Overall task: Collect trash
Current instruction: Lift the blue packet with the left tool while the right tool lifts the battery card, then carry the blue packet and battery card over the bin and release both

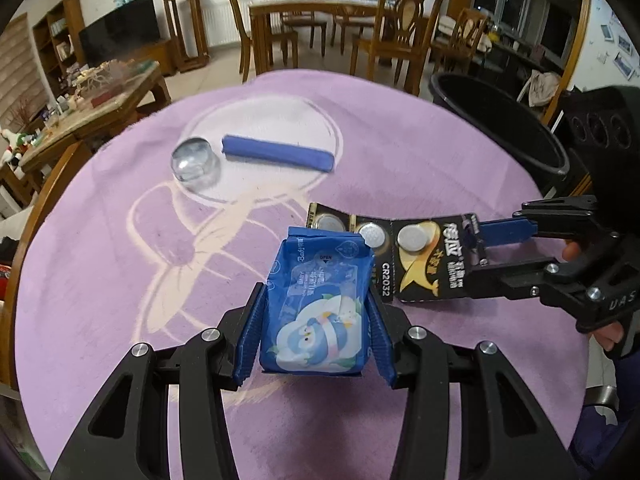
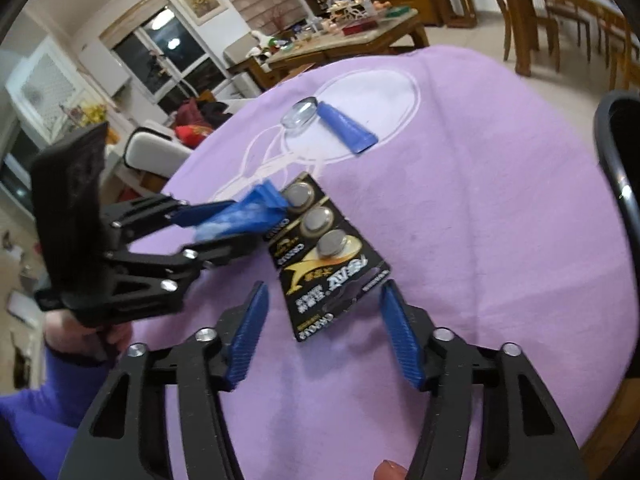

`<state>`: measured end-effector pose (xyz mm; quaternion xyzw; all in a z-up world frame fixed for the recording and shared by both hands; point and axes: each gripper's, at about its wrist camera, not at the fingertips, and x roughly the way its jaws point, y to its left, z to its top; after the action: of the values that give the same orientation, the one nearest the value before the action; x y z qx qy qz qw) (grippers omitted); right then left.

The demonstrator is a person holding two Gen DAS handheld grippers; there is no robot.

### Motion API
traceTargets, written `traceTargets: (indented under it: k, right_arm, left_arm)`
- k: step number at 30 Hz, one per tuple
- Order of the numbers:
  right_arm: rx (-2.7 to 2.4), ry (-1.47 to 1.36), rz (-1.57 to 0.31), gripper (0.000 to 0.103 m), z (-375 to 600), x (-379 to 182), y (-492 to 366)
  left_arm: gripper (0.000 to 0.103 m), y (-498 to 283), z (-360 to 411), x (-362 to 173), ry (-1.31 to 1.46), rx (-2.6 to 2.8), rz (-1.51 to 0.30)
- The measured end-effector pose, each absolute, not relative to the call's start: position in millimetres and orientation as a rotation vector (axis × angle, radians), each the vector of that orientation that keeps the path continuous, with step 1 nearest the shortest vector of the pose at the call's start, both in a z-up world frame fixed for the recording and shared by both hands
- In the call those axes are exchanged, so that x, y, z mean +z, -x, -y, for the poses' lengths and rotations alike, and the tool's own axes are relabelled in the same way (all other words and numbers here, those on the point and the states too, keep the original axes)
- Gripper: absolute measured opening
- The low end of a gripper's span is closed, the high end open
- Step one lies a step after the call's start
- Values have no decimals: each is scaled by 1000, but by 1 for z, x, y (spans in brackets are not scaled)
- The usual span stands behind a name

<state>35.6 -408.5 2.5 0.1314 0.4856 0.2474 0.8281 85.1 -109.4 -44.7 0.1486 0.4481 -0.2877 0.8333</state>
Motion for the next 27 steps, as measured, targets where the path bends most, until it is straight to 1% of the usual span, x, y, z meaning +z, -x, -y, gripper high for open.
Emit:
traceTargets:
  k: [4,5,8,12,16,18,21,27]
  right_arm:
    - [538,-300,-1025,28,396,2,-47]
    - [536,-302,-1021,19,392,3,-49]
    - [529,-317,-992,13,388,8,-53]
    - [507,-333,-978,9,387,9,-61]
    - [524,-326,-953,9,386,11,-64]
    - [511,-299,-934,7,386,14,-61]
    - [496,-273,-891,2,389,23,-55]
    - [472,-277,-806,2,411,44,-44]
  left_arm:
    - [47,-84,109,-48,-329,-610,-961]
    - [47,-84,109,-47,-327,-612,-962]
    - [47,-84,108,-45,-319,-620,-961]
    - [47,-82,107,-44,-309,-622,-955]
    - [47,-80,108,-44,-282,-623,-953]
    - [47,-81,105,-43,-251,-636,-948]
    - [47,-77,104,-35,-224,-637,-907]
    - [47,-73,109,-8,-184,-618,-810]
